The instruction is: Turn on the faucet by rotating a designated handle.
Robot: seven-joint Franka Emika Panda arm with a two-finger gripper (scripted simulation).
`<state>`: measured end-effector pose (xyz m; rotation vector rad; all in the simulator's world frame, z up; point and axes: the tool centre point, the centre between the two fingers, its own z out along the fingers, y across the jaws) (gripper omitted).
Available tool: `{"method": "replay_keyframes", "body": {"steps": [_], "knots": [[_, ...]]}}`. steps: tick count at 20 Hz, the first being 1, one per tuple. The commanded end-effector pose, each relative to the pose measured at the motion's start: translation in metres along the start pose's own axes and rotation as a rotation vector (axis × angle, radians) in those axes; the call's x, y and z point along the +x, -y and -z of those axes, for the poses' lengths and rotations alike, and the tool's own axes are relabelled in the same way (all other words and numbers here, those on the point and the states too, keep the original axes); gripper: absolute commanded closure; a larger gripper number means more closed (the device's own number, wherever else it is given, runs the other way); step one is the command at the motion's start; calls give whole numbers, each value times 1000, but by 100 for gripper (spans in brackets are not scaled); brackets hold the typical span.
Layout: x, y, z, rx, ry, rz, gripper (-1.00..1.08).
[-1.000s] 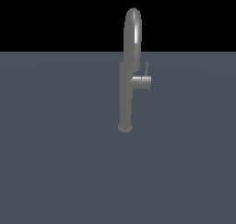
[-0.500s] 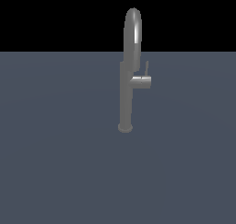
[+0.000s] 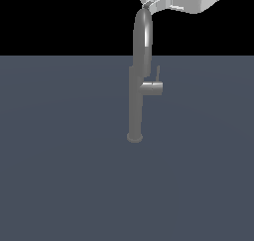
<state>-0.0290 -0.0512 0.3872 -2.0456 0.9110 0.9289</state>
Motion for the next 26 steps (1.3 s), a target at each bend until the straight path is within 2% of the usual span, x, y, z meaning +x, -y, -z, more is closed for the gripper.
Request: {"method": "replay_keyframes", "body": {"steps": [1, 11, 15, 21, 26], "knots": [[18, 1, 2, 57, 53, -52, 108], [93, -7, -1, 287, 265, -266, 108], [116, -13, -7, 364, 336, -338, 108], [140, -20, -17, 443, 408, -413, 108], [148, -22, -21, 473, 436, -441, 108]]}}
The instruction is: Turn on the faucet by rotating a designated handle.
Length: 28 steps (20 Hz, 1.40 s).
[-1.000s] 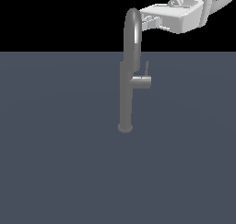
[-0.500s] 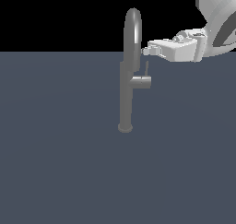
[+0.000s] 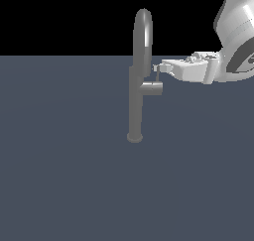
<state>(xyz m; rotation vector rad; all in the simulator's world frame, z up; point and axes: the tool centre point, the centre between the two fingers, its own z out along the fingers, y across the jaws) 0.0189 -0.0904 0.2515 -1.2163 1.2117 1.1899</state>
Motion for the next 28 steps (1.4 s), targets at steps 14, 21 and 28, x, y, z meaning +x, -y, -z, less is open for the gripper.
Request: {"method": "replay_keyframes", "body": {"steps": [14, 21, 28], "knots": [[-7, -22, -1, 10, 10, -8, 108], [-7, -34, -1, 11, 9, -9, 108], [-8, -57, -1, 11, 10, -8, 108]]}}
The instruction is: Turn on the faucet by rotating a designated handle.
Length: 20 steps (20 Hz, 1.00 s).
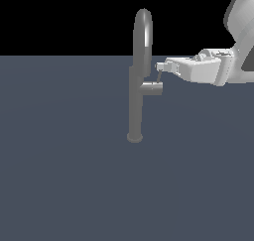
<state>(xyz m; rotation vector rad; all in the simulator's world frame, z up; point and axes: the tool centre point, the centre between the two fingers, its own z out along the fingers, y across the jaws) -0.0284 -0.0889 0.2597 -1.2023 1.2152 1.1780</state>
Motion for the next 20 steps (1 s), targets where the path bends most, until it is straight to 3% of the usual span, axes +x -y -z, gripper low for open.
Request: {"method": "replay_keyframes", "body": {"steps": [1, 2, 11, 13, 20], "knots": [[1, -10, 0, -6, 6, -10, 108], [-1, -3, 0, -1, 1, 0, 108], [17, -37, 0, -6, 6, -9, 108], [9, -28, 0, -3, 0, 9, 108], [43, -53, 0, -6, 6, -8, 108]]}}
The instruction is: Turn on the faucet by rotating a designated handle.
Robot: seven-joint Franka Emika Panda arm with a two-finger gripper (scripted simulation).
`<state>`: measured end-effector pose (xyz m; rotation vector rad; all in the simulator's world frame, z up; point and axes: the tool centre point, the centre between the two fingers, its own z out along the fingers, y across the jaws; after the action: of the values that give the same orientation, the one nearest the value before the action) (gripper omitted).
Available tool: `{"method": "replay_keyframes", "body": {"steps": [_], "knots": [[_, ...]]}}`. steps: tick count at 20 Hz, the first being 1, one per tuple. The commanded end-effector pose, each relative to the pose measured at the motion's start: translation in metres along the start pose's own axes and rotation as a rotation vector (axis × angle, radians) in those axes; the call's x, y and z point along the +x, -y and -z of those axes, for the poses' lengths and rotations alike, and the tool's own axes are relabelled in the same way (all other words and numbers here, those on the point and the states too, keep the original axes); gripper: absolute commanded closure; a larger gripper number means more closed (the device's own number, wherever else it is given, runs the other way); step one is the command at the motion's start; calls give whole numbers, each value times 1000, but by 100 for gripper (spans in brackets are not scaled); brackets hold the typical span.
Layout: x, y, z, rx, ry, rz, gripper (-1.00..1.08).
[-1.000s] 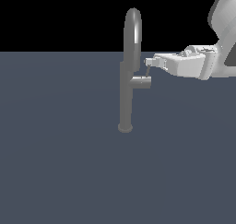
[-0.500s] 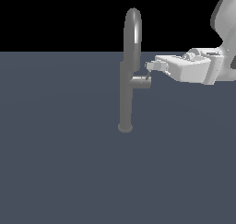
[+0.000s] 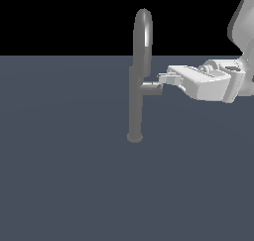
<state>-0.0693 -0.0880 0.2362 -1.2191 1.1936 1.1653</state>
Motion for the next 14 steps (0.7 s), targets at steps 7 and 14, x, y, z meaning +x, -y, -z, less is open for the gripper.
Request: {"method": "replay_keyframes", "body": {"steps": [7, 14], "knots": [[36, -11, 0, 1, 4, -22, 108], [42, -5, 0, -3, 5, -1, 108]]}}
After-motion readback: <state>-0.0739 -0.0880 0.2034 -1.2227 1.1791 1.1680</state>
